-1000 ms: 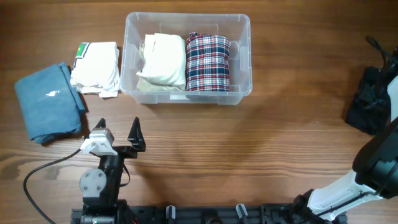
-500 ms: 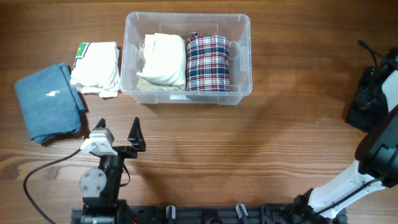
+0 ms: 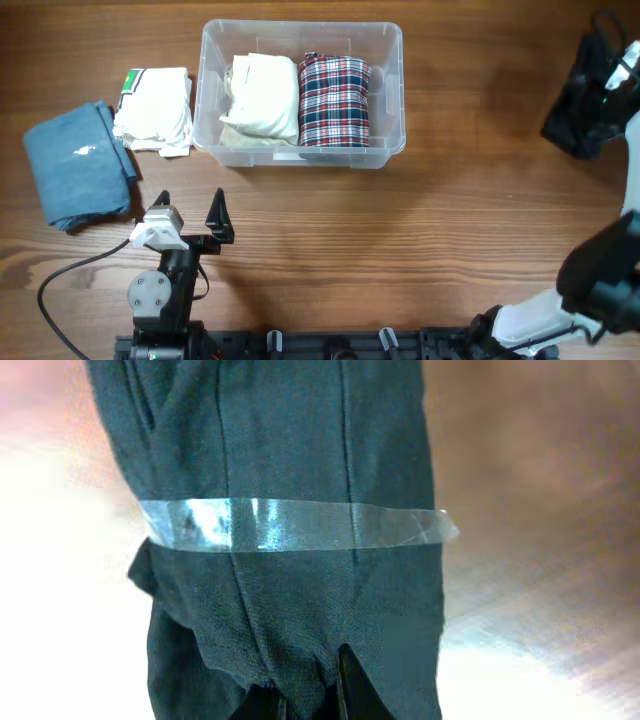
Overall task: Pack container
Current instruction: 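Grasp the black garment and carry it over the bin, then lower the black garment into the bin's right side and release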
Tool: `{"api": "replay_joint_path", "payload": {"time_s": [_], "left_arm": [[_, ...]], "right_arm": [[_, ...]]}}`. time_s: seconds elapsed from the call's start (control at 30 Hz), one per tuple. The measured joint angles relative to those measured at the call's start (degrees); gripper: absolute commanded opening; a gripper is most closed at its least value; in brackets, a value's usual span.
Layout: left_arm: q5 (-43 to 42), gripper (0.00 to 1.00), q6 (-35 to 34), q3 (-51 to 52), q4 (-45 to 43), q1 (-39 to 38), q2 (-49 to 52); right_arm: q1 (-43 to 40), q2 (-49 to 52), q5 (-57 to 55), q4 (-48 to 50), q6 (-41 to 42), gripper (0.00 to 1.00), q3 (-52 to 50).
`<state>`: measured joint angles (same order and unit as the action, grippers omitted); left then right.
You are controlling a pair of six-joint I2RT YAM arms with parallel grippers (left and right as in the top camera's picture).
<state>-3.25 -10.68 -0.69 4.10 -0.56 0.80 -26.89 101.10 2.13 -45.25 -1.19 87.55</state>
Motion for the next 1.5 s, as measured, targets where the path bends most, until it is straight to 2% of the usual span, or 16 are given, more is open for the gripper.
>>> {"api": "replay_joint_path", "payload": {"time_s": [0.23,0.37,0.5,0.57,0.73,0.87,0.97,1.1,1.5], "left_arm": [[0.02,1.0,0.0,0.0,0.0,0.0,0.0],[0.02,1.0,0.0,0.0,-0.02,0.0,0.0],[0.02,1.0,0.0,0.0,0.0,0.0,0.0],[0.02,1.0,0.0,0.0,0.0,0.0,0.0],[0.02,1.0,0.0,0.0,0.0,0.0,0.0],[0.02,1.0,0.0,0.0,0.0,0.0,0.0],[0.02,1.0,-0.02,0.0,0.0,0.0,0.0],[0.02,1.0,0.0,0.0,-0.02,0.0,0.0],[0.0,1.0,0.0,0.0,-0.02,0.0,0.0]], "right_arm": [[7.74,-6.4,19.28,3.23,4.76,0.04,0.04],[18.08,-9.99,26.67,10.88,9.75,0.04,0.04],[30.42,-11.34,27.71,17.44,14.8,0.04,0.11],[36.28,-11.34,23.5,18.36,17.0,0.05,0.11],[51.17,-11.32,3.19,19.26,22.21,0.04,0.11],[59.06,-10.95,-12.79,18.36,25.77,0.04,0.11],[60.63,-9.2,-20.46,16.31,28.39,0.04,0.15],[60.43,-4.22,-24.79,12.68,30.14,0.04,0.17],[57.44,6.4,-26.82,11.56,28.74,0.04,0.2]]}}
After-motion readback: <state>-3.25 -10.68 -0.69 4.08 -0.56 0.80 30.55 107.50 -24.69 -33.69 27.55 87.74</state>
